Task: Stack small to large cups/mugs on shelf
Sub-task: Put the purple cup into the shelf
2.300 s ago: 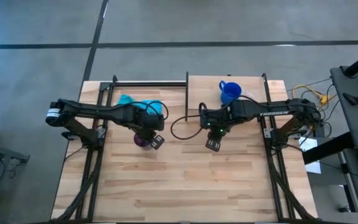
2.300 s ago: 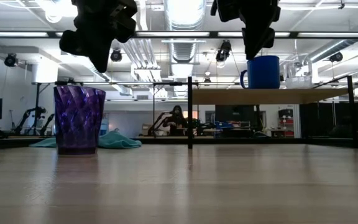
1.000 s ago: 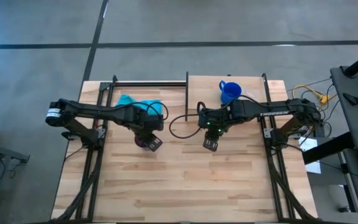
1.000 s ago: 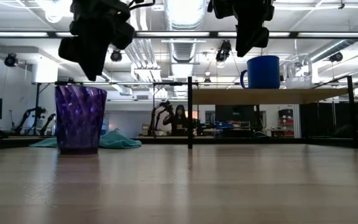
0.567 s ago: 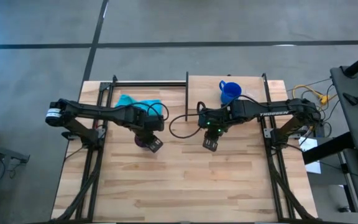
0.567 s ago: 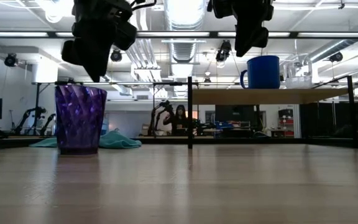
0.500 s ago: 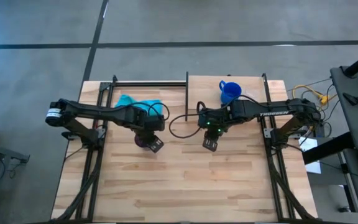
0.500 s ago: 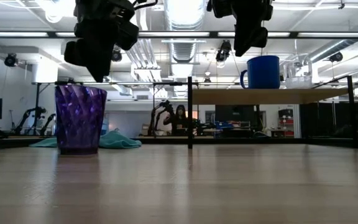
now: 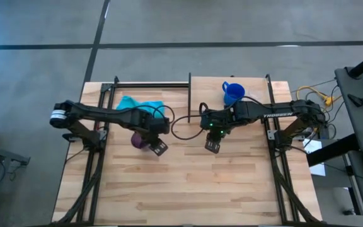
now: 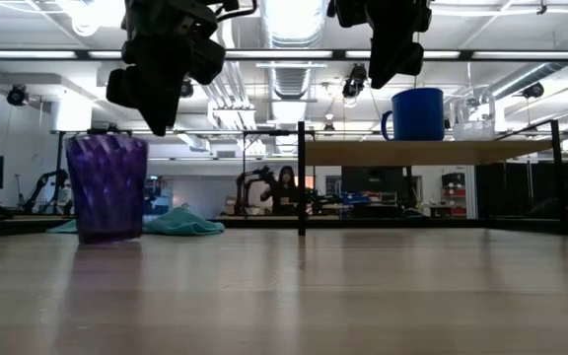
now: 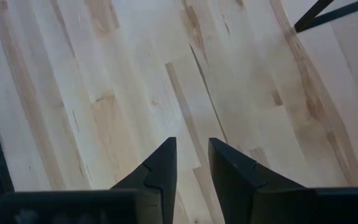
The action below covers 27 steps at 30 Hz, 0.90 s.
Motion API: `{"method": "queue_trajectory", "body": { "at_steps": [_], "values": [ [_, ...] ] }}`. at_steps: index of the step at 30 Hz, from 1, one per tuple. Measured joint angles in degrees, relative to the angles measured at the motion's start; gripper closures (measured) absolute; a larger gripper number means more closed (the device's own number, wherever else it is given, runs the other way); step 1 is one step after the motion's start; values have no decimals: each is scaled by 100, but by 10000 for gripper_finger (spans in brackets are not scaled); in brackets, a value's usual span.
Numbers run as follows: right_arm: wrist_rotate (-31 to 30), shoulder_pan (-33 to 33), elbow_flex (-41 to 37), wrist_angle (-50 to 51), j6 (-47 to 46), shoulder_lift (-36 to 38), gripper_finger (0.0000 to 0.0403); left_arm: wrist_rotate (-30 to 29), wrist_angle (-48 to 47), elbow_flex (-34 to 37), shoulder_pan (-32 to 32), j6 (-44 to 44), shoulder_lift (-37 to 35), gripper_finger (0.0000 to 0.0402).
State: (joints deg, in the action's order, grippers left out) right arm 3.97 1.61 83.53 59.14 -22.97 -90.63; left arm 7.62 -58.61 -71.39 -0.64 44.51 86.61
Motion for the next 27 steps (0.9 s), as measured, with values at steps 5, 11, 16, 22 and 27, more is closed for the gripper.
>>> {"method": "queue_trajectory", "body": {
  "at_steps": [5, 11, 16, 22, 27],
  "values": [
    [0, 0, 0, -4, -1, 0, 316, -2, -61, -42, -2, 7, -75, 299],
    [0, 0, 0, -16, -1, 0, 318, -18, -326, -61, -1, -38, -109, 299],
    [0, 0, 0, -25, -1, 0, 314, -83, -1162, -94, 2, -44, -131, 299],
    [0, 0, 0, -83, -1, 0, 317, -117, -1301, -70, 2, -42, -215, 299],
    [0, 0, 0, -134, -1, 0, 321, -522, -1291, -35, 2, -47, -217, 299]
  ]
}}
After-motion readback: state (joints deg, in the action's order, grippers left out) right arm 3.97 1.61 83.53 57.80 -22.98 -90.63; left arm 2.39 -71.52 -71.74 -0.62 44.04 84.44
